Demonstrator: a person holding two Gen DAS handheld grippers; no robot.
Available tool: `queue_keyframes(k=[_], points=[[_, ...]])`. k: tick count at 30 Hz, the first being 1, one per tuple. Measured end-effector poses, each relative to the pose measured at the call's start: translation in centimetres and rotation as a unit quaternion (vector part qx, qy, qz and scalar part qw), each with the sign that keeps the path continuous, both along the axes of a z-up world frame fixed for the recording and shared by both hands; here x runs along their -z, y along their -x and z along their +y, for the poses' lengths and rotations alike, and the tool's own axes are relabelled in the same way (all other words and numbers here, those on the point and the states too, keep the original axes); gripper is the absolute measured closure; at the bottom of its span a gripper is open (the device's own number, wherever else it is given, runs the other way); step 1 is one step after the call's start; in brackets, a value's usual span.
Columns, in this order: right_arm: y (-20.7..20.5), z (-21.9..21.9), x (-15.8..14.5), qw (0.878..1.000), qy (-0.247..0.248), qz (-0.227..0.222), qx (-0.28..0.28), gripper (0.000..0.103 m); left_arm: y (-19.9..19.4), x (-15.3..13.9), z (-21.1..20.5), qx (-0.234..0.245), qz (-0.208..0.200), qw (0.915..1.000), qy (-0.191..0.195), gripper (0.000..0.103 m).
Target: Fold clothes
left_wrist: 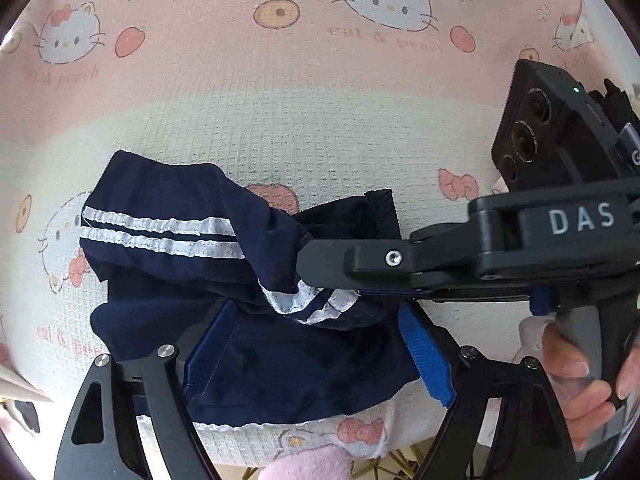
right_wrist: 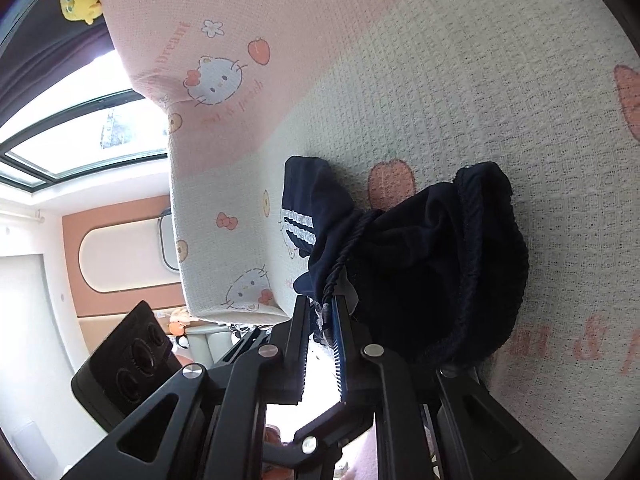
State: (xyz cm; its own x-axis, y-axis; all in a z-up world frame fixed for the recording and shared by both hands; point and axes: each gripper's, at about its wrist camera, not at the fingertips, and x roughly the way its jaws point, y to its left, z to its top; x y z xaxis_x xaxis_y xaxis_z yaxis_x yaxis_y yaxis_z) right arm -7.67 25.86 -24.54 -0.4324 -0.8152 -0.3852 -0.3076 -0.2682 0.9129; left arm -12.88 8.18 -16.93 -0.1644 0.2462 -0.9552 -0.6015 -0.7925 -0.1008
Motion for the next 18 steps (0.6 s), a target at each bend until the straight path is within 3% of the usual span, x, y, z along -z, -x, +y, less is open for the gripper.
queue_keyframes(k=[7,9,10,11,18], points=[[-0.1,0.1,0.6,1.0,0.009,-0.009,0.003,0.09,0.7,1.3,0.0,0.0,0.005,1.0,0.005,0.057],[-0.1,0.2,0.6,1.0,-0.004,-0.013,0.003,0.07,0.6,1.5,-0.4,-0.004,-0.001,1.0,0.001,0.067],[-0.1,0.2,0.6,1.0,-0.012,-0.017,0.004,0.065,0.6,1.5,-0.6,-0.007,-0.005,1.0,-0.003,0.072],[0.0,0.3,0.6,1.0,-0.02,-0.02,0.005,0.061,0.6,1.6,-0.8,-0.01,-0.008,0.9999,-0.006,0.073],[0.4,-0.9,1.4,0.999,-0.021,-0.029,-0.008,0.061,1.1,1.8,-1.9,-0.018,-0.026,0.9993,-0.021,0.075]])
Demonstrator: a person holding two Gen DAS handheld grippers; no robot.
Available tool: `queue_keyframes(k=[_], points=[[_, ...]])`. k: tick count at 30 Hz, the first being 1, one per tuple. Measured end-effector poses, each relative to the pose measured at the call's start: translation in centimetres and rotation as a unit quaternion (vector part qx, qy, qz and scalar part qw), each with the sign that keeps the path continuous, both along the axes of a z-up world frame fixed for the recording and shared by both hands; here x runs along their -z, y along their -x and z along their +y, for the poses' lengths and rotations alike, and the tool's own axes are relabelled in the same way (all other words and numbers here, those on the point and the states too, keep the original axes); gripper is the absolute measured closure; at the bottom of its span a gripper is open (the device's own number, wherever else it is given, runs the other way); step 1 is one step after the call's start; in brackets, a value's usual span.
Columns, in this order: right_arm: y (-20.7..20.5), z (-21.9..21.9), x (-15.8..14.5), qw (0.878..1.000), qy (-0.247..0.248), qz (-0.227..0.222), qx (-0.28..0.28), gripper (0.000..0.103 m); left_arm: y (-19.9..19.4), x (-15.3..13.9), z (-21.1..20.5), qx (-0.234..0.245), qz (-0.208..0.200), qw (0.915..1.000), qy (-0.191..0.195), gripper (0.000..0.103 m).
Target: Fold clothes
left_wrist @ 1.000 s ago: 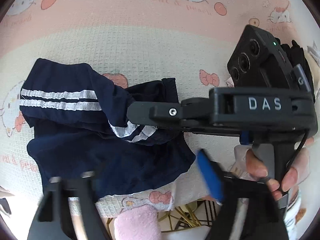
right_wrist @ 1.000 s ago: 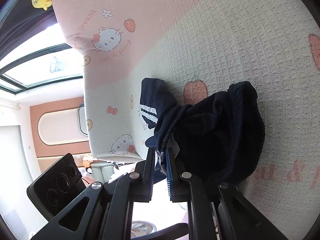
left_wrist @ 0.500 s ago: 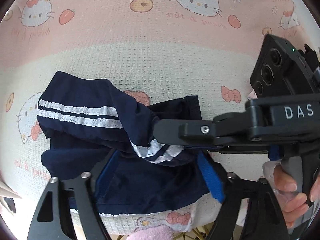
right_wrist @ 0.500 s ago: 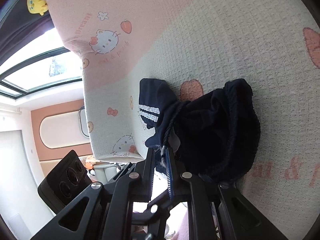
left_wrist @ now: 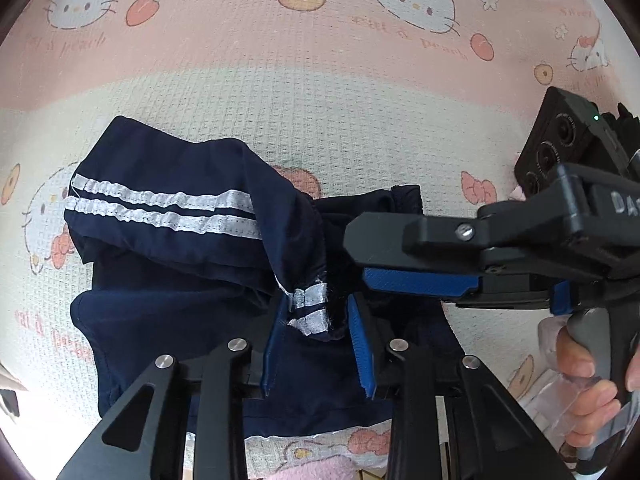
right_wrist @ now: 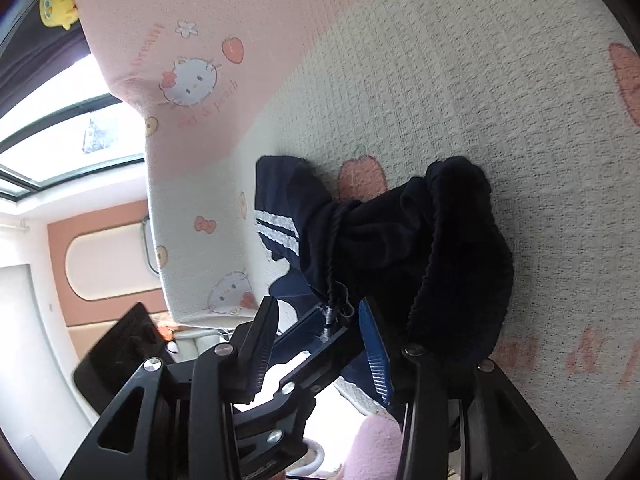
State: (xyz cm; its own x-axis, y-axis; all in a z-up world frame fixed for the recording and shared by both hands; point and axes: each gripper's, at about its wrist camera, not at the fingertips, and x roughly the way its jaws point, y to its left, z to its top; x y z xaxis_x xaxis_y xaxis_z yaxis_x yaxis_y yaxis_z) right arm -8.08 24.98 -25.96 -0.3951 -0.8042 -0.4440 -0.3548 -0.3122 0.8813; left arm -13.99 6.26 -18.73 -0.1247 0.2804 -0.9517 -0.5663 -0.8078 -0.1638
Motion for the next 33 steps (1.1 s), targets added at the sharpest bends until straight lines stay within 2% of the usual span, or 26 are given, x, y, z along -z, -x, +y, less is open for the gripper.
queue_keyframes(k=[3,9,11,13,15,18,22,25,27,29,31,33], points=[[0.5,-0.7,0.4,1.0,-0.009,-0.003,-0.007,0.061,-0.2,0.2,0.7,0.008,0.004,0.9999,-0.005,0.075],[1.0,-1.4,0.4,1.0,-0.012,0.012,-0.003,0.061,-0.1,0.3,0.5,0.007,-0.016,0.9996,-0.022,0.075],[1.0,-1.6,0.4,1.0,-0.019,0.014,-0.007,0.061,-0.1,0.2,0.1,0.002,-0.026,0.9989,-0.038,0.075],[1.0,-1.7,0.4,0.999,-0.025,0.016,-0.012,0.066,0.0,0.0,-0.1,-0.001,-0.035,0.9979,-0.055,0.075],[0.9,-1.7,0.4,0.999,-0.031,0.015,-0.013,0.08,0.1,-0.2,-0.1,0.0,-0.04,0.9968,-0.069,0.075],[0.5,-1.3,0.4,0.999,-0.03,0.011,0.002,0.087,-0.1,-0.5,0.1,0.008,-0.03,0.9975,-0.064,0.075],[0.3,-1.1,-0.5,0.998,-0.061,0.017,0.017,0.093,0.7,0.1,0.6,0.0,-0.048,0.997,-0.061,0.074],[0.2,-1.0,-0.9,0.997,-0.07,0.024,0.025,0.093,1.3,0.3,0.5,-0.006,-0.068,0.9964,-0.05,0.07],[0.0,-0.9,-1.3,0.996,-0.079,0.032,0.036,0.093,1.3,0.0,-0.1,-0.008,-0.063,0.9969,-0.046,0.063],[-0.3,-0.6,-2.1,0.993,-0.094,0.049,0.054,0.093,1.5,-0.3,-0.7,-0.013,-0.053,0.9978,-0.038,0.051],[-0.4,-0.5,-2.9,0.99,-0.106,0.071,0.059,0.093,1.9,-0.5,-1.5,-0.02,-0.049,0.998,-0.033,0.051],[-0.4,-0.5,-3.6,0.988,-0.121,0.074,0.059,0.093,2.6,-0.3,-2.2,-0.032,-0.052,0.9978,-0.027,0.05]])
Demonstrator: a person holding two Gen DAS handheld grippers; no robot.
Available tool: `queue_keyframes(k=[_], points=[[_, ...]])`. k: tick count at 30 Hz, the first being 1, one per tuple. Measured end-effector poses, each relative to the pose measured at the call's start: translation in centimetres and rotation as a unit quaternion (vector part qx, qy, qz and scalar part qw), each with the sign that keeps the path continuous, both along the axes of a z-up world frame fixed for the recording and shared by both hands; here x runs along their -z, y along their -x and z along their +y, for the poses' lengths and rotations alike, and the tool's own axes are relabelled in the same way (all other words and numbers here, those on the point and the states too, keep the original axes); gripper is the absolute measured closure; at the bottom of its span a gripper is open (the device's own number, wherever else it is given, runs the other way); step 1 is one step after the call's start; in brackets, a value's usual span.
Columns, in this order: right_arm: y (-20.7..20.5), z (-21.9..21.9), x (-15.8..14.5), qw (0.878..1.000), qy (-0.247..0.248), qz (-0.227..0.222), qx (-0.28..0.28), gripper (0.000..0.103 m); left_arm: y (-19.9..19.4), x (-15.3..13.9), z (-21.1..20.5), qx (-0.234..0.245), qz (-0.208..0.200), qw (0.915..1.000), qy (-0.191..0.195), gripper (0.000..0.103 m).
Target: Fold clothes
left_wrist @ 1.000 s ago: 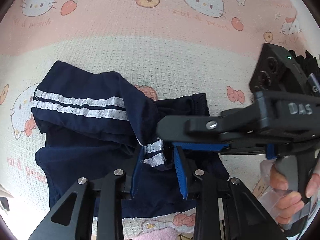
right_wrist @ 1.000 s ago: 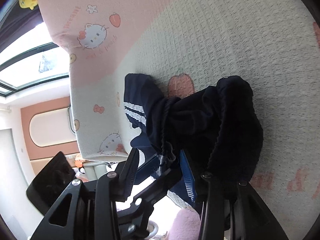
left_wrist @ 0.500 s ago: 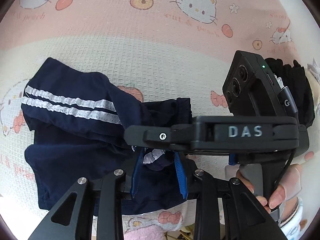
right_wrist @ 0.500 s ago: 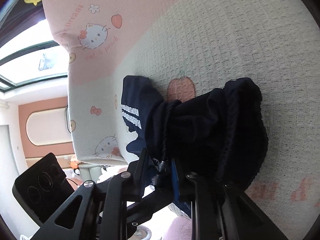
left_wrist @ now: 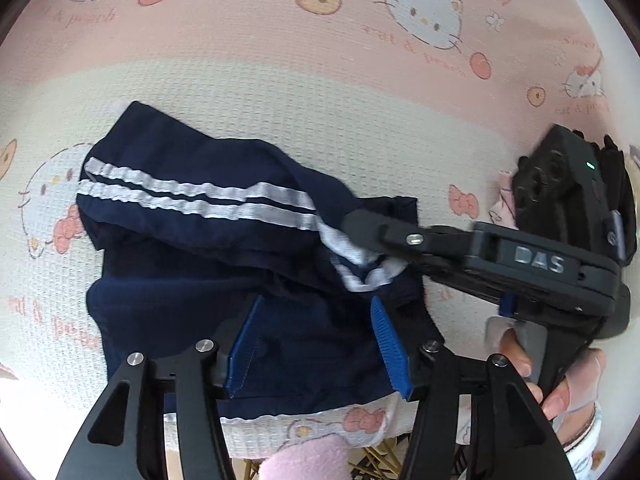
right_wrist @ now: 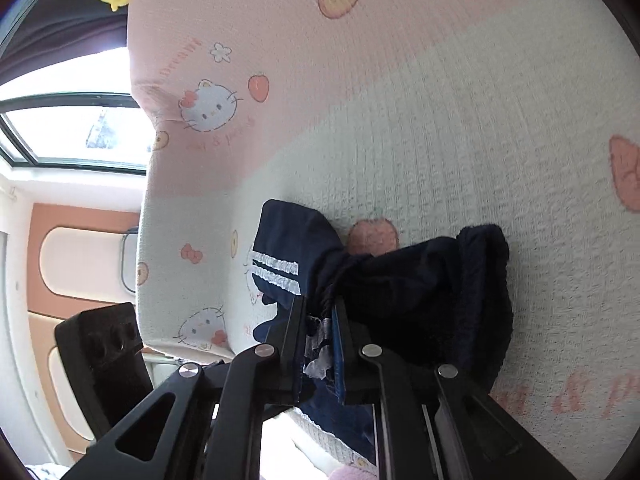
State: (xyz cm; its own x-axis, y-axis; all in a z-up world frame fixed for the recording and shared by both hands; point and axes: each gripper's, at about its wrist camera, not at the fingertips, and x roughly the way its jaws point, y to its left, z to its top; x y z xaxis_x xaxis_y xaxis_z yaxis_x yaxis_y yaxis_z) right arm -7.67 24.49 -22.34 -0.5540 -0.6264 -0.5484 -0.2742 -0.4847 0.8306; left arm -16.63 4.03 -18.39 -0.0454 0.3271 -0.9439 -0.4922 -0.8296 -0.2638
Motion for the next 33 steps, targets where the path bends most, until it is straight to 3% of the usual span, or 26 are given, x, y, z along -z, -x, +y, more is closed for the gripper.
queue_keyframes(k=[6,10,14,16,17,18,26,29,31,33], points=[[0.4,-0.4,-0.5,0.999,-0.033,-0.013,-0.024,0.093,2.4,0.0,-2.5,-0.032,0.012,0.9993,0.013,0.05],[0.7,-0.5,0.1,0.999,-0.015,-0.03,-0.037,0.092,4.0,-0.4,-4.0,-0.039,0.039,0.9981,0.03,0.05],[1.4,-0.5,-0.3,0.997,-0.035,-0.041,-0.048,0.091,6.0,-0.7,-5.5,-0.047,0.05,0.9973,0.026,0.05],[1.8,-0.5,-0.8,0.997,-0.043,-0.036,-0.061,0.072,7.2,-1.0,-6.9,-0.054,0.055,0.9966,0.03,0.05],[2.0,-0.5,-1.0,0.996,-0.048,-0.037,-0.063,0.054,7.8,-1.1,-7.6,-0.057,0.057,0.9962,0.031,0.05],[2.2,-0.5,-1.1,0.995,-0.053,-0.043,-0.067,0.05,8.5,-1.1,-8.1,-0.061,0.058,0.996,0.03,0.05],[2.8,-2.0,-1.2,0.983,-0.117,-0.082,-0.116,0.05,13.1,0.5,-10.7,-0.08,0.036,0.9961,0.004,0.051],[2.8,-2.2,-1.1,0.98,-0.14,-0.097,-0.104,0.05,13.8,0.9,-11.0,-0.091,0.036,0.9952,-0.008,0.051],[2.7,-2.1,-1.1,0.98,-0.149,-0.094,-0.091,0.056,13.9,0.8,-11.1,-0.094,0.042,0.9945,-0.02,0.051],[2.5,-2.1,-1.2,0.981,-0.156,-0.088,-0.08,0.08,13.5,0.5,-11.0,-0.083,0.054,0.9945,-0.036,0.051]])
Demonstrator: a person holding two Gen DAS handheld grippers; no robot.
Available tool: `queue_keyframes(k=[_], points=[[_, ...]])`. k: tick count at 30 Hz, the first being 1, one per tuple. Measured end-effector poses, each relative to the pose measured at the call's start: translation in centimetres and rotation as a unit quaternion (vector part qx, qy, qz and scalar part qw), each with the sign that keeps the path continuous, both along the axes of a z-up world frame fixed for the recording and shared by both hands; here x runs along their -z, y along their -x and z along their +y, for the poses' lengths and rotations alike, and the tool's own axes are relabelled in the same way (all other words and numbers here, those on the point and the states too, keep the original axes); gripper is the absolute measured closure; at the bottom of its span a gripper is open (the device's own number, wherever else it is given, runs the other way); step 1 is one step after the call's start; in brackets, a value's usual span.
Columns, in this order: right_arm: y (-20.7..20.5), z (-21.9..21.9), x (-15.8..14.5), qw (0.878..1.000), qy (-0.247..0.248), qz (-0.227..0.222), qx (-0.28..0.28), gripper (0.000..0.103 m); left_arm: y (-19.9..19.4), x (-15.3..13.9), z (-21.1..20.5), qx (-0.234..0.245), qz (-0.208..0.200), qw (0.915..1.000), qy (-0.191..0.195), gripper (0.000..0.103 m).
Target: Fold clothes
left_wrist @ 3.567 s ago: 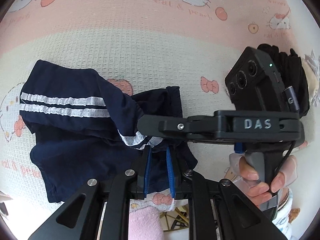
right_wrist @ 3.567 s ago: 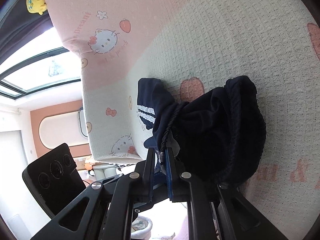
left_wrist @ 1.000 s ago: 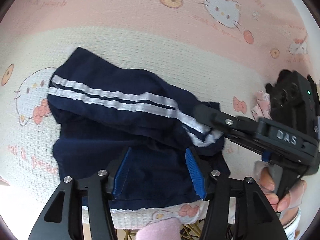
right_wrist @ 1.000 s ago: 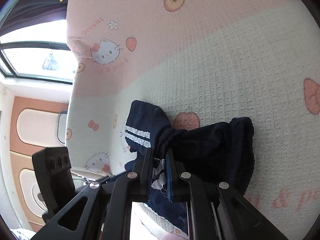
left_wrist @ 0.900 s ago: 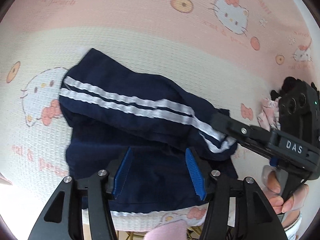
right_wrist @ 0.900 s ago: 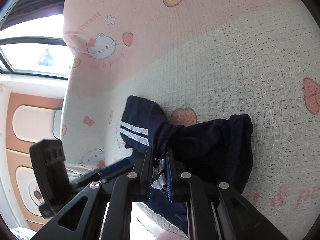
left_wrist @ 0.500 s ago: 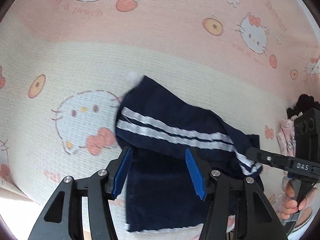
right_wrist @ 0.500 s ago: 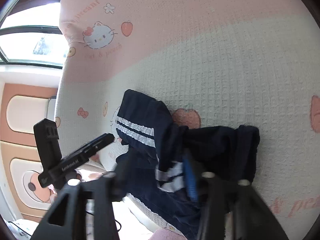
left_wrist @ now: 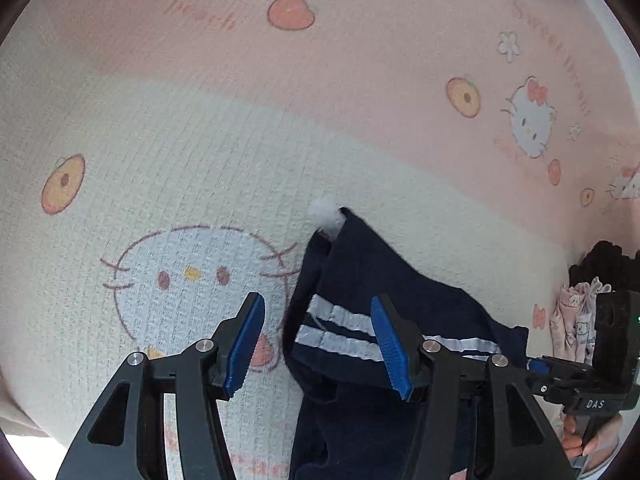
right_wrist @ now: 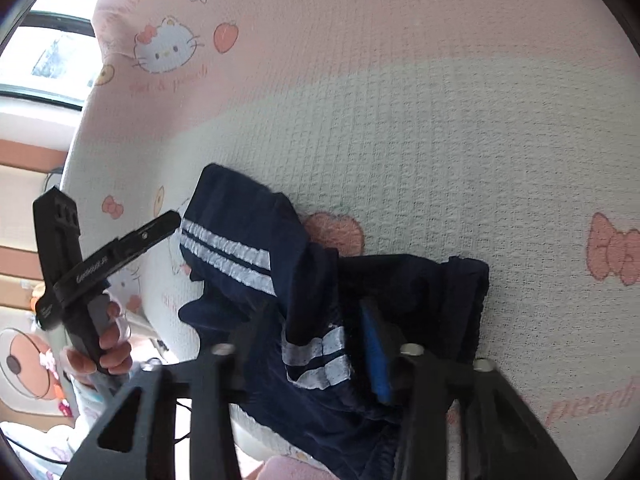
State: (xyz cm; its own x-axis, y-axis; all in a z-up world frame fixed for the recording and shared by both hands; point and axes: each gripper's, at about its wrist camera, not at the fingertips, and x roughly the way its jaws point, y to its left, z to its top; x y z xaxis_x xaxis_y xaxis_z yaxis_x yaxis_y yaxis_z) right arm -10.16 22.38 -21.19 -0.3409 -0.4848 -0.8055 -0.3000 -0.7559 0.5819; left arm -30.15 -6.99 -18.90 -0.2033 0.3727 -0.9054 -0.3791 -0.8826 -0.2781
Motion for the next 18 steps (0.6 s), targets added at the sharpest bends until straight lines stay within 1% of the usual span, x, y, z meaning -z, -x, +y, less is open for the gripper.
queue_keyframes(k=[2,3,6,8,9,11,14,18], points=[[0.0,-0.2,-0.1,1.0,-0.009,0.006,0.004,0.086,-0.6,-0.3,0.4,0.022,0.012,0.9997,-0.005,0.051],[0.2,-0.4,-0.2,1.0,-0.023,0.004,0.002,0.089,-0.8,-0.3,0.6,0.031,0.014,0.9994,-0.004,0.051],[0.1,-1.0,-1.2,0.996,-0.083,0.02,-0.016,0.091,-1.1,0.0,0.9,0.05,0.016,0.9986,0.005,0.051],[0.1,-1.6,-2.0,0.991,-0.124,0.03,-0.031,0.091,-1.1,0.2,0.7,0.05,0.013,0.9986,0.006,0.051],[0.2,-1.6,-2.2,0.99,-0.136,0.031,-0.033,0.091,-1.0,0.2,0.6,0.047,0.01,0.9988,0.005,0.051],[0.2,-1.4,-2.4,0.99,-0.129,0.037,-0.032,0.091,-1.0,0.2,0.3,0.047,0.005,0.9989,0.0,0.051],[0.3,-0.7,-2.0,0.991,-0.128,0.032,-0.019,0.091,-1.0,0.1,0.1,0.053,0.0,0.9986,-0.006,0.051],[0.0,0.8,-1.3,0.994,-0.106,0.024,0.013,0.091,-0.7,0.9,0.7,0.067,-0.008,0.9977,0.012,0.051]])
